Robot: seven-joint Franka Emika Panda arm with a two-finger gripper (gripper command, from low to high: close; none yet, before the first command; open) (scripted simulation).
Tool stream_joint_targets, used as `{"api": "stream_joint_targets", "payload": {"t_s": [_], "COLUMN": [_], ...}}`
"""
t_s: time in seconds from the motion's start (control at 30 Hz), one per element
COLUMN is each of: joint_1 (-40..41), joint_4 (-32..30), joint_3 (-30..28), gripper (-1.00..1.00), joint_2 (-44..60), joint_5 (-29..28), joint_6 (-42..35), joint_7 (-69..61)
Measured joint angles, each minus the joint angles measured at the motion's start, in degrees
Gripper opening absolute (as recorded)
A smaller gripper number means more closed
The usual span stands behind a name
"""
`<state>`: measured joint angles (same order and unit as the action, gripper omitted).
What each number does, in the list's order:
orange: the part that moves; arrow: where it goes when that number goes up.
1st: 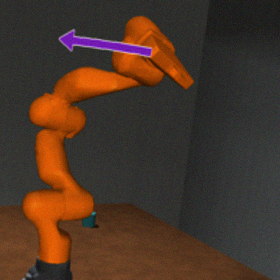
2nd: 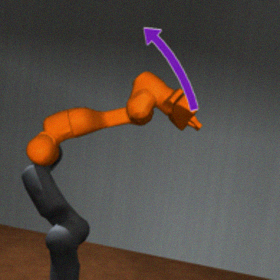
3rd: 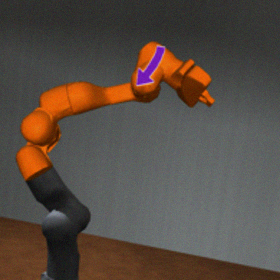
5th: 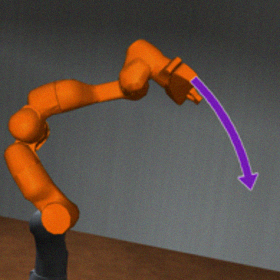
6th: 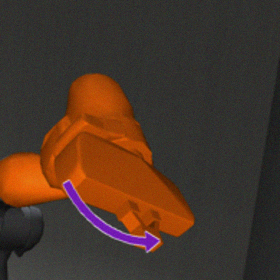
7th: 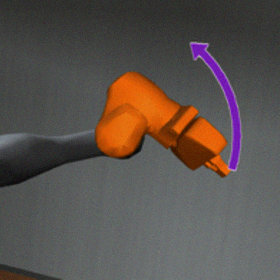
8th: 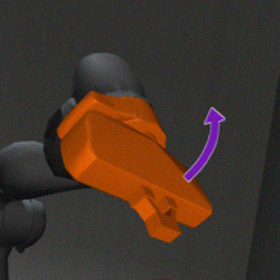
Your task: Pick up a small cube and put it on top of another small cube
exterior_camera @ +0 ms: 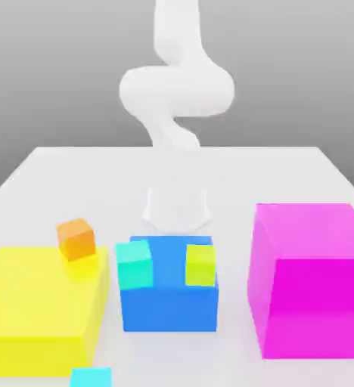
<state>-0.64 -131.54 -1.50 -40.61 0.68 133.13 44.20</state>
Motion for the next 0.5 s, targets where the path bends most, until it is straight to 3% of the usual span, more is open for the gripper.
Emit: {"api": "stream_joint_targets", "payload": {"t_s": [0.5], "joint_1": [-1.9], "joint_4": [1.48], "joint_3": [-7.61], "gripper": [0.0], "joint_2": [31.52], "joint_5": [5.88], "joint_6": [8.13], "joint_7": [-11.14]}}
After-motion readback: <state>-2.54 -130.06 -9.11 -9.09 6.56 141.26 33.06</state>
